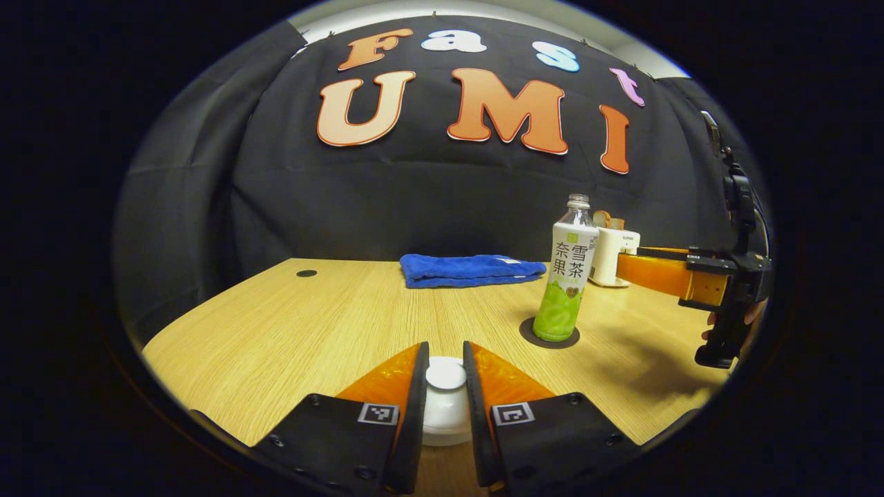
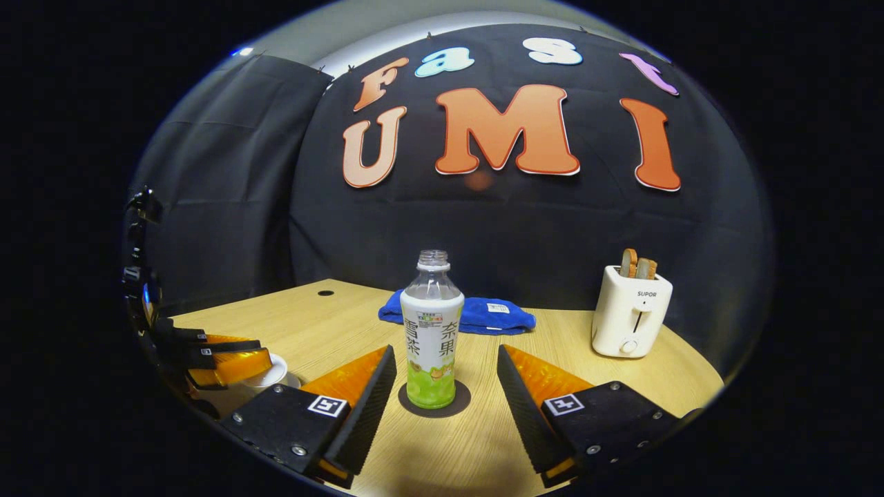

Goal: Open the teacup lid with one hand, grasp the water bottle and pour water into the teacup with the other hand; after pouring, place the water bottle on the coaster and then close the teacup lid.

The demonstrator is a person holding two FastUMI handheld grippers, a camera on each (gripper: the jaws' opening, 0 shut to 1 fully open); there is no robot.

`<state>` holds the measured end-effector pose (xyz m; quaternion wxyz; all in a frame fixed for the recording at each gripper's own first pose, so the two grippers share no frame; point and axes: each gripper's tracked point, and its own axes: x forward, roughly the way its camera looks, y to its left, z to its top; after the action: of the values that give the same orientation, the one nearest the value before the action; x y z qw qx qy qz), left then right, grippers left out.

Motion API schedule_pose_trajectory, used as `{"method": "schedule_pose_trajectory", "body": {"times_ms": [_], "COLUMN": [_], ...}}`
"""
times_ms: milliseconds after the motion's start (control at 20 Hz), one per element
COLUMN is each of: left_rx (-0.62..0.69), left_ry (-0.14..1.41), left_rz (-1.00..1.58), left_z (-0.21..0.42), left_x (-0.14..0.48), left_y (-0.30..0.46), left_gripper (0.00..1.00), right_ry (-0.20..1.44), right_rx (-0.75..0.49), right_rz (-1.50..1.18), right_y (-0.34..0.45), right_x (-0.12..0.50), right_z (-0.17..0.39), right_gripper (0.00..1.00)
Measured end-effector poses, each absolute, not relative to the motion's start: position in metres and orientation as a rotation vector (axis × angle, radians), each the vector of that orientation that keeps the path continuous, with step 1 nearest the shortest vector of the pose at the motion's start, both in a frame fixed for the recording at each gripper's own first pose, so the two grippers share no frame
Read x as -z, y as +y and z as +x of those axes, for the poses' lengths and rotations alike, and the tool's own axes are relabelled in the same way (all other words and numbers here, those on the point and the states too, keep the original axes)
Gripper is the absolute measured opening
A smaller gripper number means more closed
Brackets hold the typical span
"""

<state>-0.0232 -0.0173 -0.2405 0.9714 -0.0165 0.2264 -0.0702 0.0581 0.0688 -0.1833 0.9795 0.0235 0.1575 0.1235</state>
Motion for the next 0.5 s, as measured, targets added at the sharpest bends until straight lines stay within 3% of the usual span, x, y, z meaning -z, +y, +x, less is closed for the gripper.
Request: {"method": "schedule_pose_trajectory", "body": {"times_ms": [100, 200, 350, 500], "left_rx": [0.146, 0.136, 0.117, 0.107], "left_ry": [0.432, 0.381, 0.306, 0.244], "left_rz": [-0.017, -0.003, 0.017, 0.008], "left_z": [-0.024, -0.023, -0.018, -0.014], "left_x": [0.231, 0.213, 0.186, 0.159], "left_y": [-0.017, -0.016, -0.014, -0.015], "left_gripper": [0.39, 0.55, 0.65, 0.8], "right_ry": [0.298, 0.274, 0.229, 0.174], "right_rx": [-0.247, -0.236, -0.198, -0.151], "right_rz": [0.048, 0.045, 0.036, 0.012], "right_y": [0.067, 0.061, 0.051, 0.038], "right_x": [0.176, 0.166, 0.148, 0.127], "right_z": [0.052, 0.047, 0.04, 0.034], "right_gripper": [0.91, 0.92, 0.92, 0.92]}}
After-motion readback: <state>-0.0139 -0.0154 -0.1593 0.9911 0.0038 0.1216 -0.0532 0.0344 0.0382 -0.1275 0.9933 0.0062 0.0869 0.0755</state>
